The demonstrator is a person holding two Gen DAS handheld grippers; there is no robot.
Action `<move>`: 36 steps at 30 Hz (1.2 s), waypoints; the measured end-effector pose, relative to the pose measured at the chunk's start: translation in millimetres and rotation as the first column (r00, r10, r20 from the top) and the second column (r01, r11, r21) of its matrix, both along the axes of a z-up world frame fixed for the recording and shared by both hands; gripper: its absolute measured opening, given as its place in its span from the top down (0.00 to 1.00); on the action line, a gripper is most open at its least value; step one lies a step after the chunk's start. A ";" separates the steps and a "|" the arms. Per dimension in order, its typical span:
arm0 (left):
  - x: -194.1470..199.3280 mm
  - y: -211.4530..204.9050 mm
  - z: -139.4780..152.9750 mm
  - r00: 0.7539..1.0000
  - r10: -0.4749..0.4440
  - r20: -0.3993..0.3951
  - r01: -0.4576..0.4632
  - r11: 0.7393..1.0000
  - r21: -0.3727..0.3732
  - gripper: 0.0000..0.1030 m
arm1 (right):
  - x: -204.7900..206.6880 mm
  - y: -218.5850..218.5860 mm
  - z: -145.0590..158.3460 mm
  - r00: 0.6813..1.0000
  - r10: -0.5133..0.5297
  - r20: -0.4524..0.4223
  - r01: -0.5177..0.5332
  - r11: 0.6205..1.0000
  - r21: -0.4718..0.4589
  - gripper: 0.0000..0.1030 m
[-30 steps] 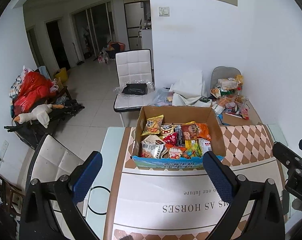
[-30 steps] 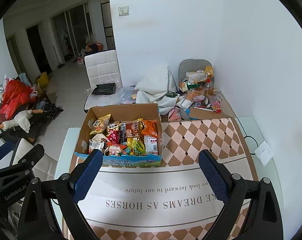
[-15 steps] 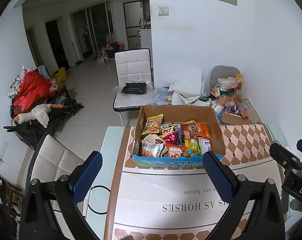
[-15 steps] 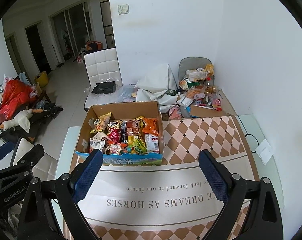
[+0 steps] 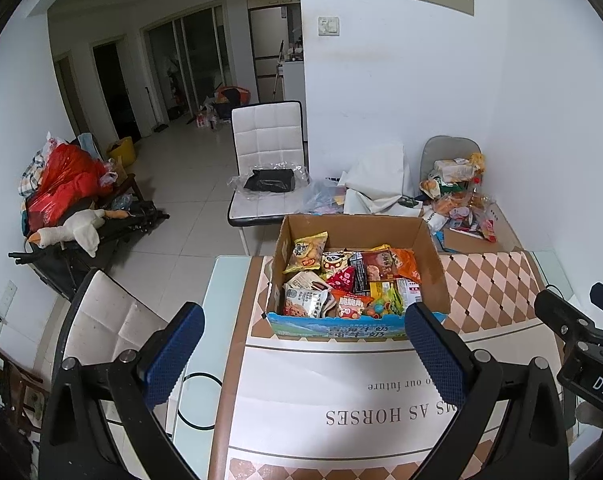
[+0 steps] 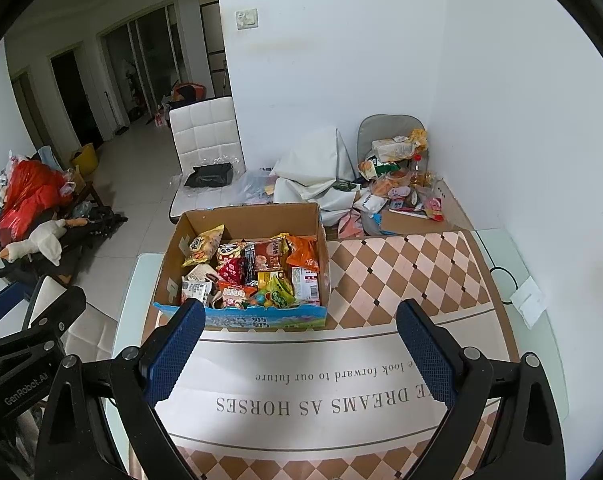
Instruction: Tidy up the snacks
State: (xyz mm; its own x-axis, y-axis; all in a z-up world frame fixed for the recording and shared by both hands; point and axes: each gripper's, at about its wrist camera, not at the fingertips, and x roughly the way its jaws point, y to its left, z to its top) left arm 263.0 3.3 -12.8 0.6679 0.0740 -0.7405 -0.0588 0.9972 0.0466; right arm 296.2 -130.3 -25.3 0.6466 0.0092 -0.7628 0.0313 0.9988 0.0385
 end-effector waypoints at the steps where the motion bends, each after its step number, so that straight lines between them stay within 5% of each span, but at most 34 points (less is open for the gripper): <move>1: -0.4 -0.7 -0.8 1.000 -0.001 -0.003 0.001 1.000 -0.001 0.00 | 0.7 0.0 1.7 1.000 0.000 0.000 0.000 1.000 0.000 0.04; 36: -5.9 -3.1 10.8 1.000 -0.005 0.007 0.005 1.000 -0.007 0.00 | 1.3 2.4 11.3 1.000 -0.007 0.008 0.007 1.000 0.003 0.04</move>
State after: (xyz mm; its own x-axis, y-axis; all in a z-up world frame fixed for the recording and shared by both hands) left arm 257.1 0.3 -2.1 0.6733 0.0651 -0.7365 -0.0538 0.9978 0.0391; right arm 297.5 -127.9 -14.0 0.6528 0.0068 -0.7575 0.0378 0.9984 0.0415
